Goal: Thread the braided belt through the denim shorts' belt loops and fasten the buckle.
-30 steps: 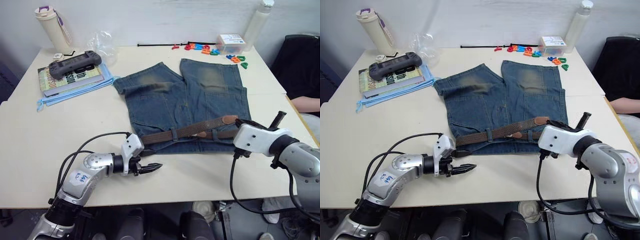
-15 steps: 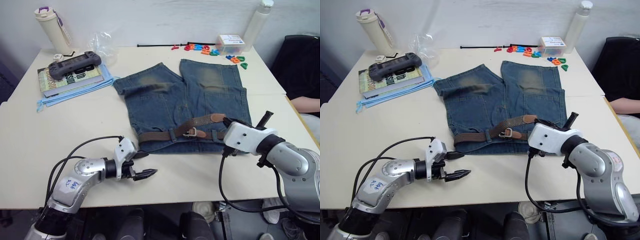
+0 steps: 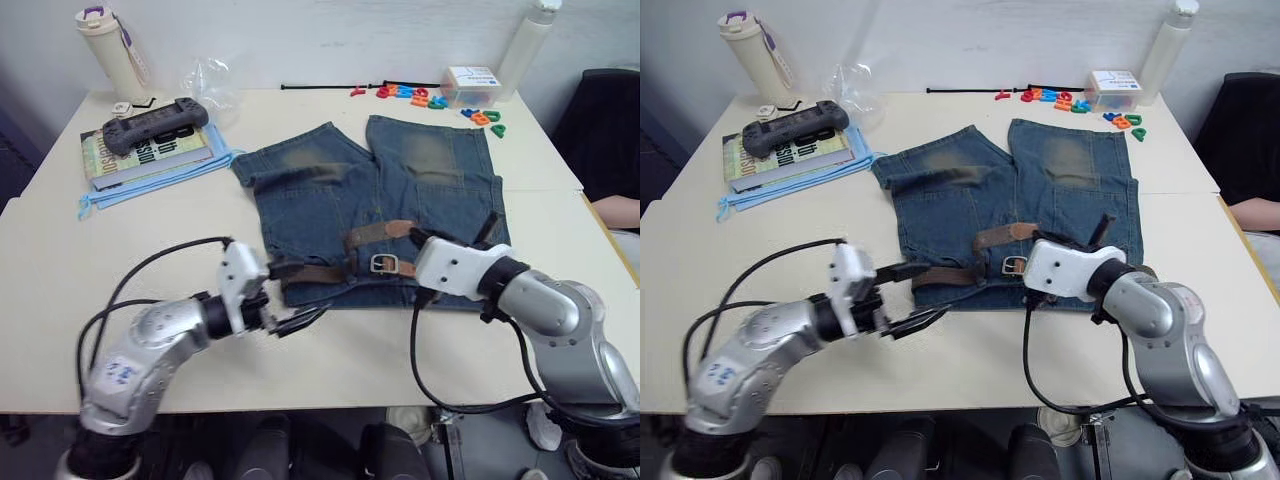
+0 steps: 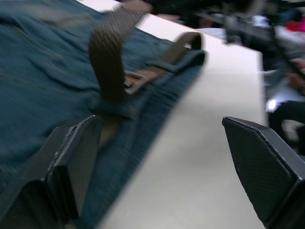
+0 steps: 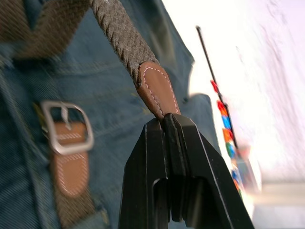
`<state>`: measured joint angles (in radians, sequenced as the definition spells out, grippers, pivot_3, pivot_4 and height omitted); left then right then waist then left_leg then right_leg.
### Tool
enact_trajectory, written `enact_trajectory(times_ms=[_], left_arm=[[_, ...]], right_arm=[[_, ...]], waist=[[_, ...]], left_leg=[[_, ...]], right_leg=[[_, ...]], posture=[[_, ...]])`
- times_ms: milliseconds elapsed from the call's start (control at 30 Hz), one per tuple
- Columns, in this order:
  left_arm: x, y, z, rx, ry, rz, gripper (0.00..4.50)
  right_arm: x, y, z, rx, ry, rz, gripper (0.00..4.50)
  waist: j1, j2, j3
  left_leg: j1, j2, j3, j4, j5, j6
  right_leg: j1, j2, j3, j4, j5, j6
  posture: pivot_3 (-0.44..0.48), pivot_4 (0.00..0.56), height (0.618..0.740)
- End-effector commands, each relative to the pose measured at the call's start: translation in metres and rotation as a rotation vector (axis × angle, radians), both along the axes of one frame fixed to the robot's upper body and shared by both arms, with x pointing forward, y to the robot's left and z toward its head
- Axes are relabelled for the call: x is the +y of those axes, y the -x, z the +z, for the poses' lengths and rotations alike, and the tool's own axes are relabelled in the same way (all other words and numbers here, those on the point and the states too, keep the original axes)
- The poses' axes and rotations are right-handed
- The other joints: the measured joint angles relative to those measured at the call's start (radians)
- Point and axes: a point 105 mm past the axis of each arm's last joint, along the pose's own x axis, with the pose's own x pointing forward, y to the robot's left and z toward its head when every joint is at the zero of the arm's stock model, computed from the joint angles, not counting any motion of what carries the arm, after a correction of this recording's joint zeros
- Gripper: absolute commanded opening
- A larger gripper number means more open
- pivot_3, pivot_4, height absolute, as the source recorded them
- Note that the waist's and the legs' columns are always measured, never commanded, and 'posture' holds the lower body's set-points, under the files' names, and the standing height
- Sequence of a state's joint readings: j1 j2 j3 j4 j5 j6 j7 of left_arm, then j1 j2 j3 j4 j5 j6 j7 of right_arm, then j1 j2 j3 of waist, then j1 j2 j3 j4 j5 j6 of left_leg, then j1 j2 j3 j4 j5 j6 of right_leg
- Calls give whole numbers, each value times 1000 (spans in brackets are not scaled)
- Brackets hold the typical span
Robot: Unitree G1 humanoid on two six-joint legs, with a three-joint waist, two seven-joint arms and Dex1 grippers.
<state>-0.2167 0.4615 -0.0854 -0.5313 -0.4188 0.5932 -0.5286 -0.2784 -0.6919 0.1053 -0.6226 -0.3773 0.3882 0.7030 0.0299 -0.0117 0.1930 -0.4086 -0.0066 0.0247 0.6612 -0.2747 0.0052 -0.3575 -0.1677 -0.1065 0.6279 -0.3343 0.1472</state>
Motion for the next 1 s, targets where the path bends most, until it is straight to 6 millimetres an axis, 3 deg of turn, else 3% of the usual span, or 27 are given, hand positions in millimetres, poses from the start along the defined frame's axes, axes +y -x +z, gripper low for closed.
enact_trajectory(times_ms=[33, 200, 600, 700, 967, 1000], left_arm=[[-13, -17, 1, -171, -114, 135, 4458], [-39, -26, 14, -392, -212, 166, 4458], [-49, -45, 16, -489, -281, 203, 4458], [-51, -44, 18, -494, -264, 189, 3723], [-52, -43, 11, -475, -277, 165, 236], [-52, -43, 10, -474, -284, 162, 69]], right_arm=[[9, 2, 11, -43, -3, 19, 0], [16, 3, 12, -49, 13, 30, 0], [21, 4, 12, -57, 27, 28, 0], [20, 4, 12, -58, 28, 22, 0], [18, 4, 13, -61, 26, 12, 0], [17, 5, 14, -62, 24, 12, 0]], waist=[[-2, 0, 0], [-4, -1, 0], [-4, -1, 0], [-4, -1, 0], [-4, -1, 0], [-4, -1, 0]], left_leg=[[0, 0, 1, 0, 0, 0], [-2, 1, 7, 0, 0, -1], [-5, 2, 7, 1, 0, 0], [-5, 2, 8, 1, 0, 0], [-5, 2, 7, 2, 0, 0], [-5, 2, 7, 2, 0, 0]], right_leg=[[0, 1, 0, 0, 0, 0], [-3, 2, 0, 0, 0, 0], [-4, 2, 0, 0, 0, 0], [-4, 2, 0, 0, 0, 0], [-4, 2, 0, 0, 0, 0], [-4, 2, 0, 0, 0, 0]], posture=[[0, 150, 684], [0, 150, 684], [0, 150, 684], [0, 150, 684], [0, 150, 684], [0, 150, 684]])
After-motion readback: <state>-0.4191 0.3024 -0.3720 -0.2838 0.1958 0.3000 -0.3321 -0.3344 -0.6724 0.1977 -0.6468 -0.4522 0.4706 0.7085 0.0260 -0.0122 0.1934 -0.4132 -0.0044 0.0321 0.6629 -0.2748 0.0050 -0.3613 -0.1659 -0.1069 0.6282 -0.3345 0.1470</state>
